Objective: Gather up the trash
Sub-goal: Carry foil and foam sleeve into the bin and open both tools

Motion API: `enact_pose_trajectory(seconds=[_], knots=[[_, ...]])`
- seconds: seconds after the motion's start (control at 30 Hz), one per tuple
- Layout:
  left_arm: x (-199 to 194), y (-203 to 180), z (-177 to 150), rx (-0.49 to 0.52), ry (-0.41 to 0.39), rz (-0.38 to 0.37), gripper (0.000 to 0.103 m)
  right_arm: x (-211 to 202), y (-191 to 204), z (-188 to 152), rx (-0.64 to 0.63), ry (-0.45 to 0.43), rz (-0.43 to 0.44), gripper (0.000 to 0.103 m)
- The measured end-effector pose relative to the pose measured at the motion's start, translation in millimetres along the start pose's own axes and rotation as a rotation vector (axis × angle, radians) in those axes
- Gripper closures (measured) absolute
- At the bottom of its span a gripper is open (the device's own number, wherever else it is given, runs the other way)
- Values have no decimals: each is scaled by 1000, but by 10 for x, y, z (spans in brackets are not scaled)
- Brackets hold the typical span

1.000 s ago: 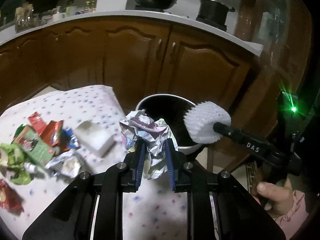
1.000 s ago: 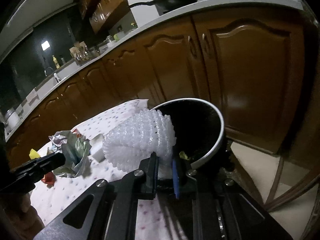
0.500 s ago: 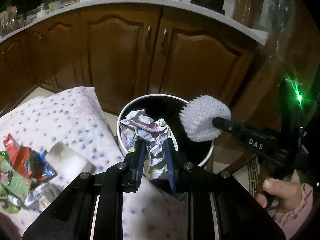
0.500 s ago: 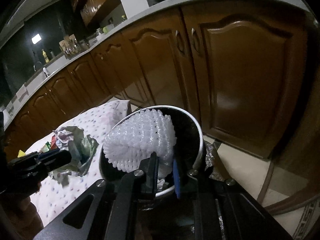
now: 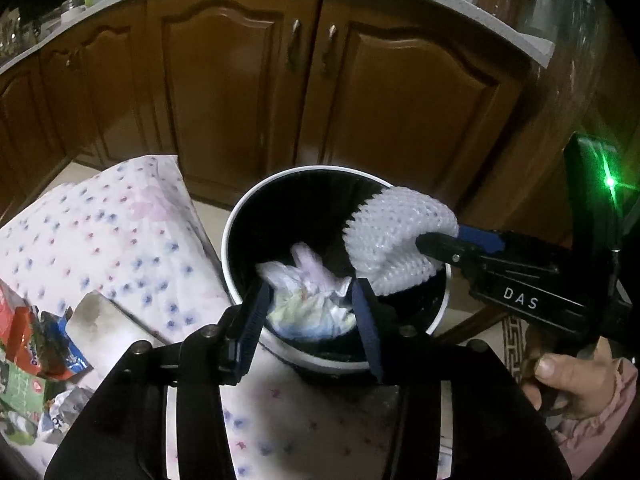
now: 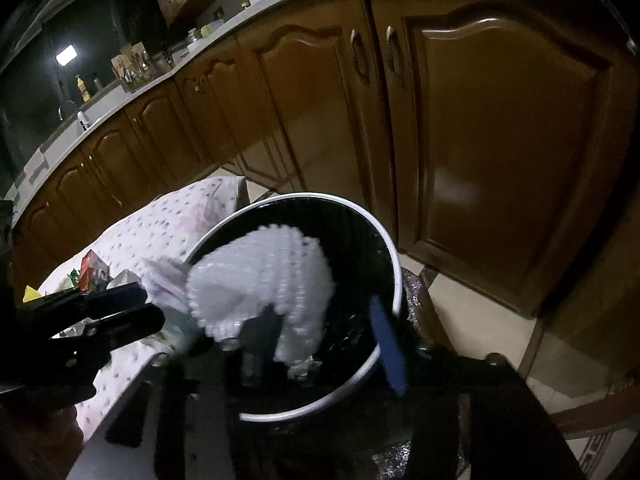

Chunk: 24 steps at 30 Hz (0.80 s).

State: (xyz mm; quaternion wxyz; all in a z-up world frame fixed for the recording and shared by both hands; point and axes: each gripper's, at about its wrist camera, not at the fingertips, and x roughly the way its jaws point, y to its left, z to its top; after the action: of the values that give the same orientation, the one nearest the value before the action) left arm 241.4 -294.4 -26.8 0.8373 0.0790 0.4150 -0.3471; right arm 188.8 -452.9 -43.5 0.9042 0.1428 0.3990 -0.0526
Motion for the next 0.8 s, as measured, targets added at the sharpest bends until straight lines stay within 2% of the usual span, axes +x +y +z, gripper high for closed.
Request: enact_pose_trajectory(seconds=[0.13,0.2,0.3,0.33,0.57,0.67,0.8], knots=[[-41,49,-25,-19,-8,-2,60,-20,-23,-22,7,-3,-4,54],[-67,75,-47,-30,-12,3,55,-14,-26,-22,2,0,-15,54],[-117,106,-115,-46,-14,-3,54,2,-8,-1,-7,9,-30,40],[-132,110,-134,-49,-15,-4,54,-1,7,-1,-18,14,-39,38],[-263,172,-260,-77,-21,-13,54,24,-3,-115,-56,73,-103,34],[-363,200,-338,-88,-33,-18,54,13,-72,-222,-32,100,-93,34],[-512,251,-481,-123,-48,-29,54,-189,-94,-315,7,60,-79,33]])
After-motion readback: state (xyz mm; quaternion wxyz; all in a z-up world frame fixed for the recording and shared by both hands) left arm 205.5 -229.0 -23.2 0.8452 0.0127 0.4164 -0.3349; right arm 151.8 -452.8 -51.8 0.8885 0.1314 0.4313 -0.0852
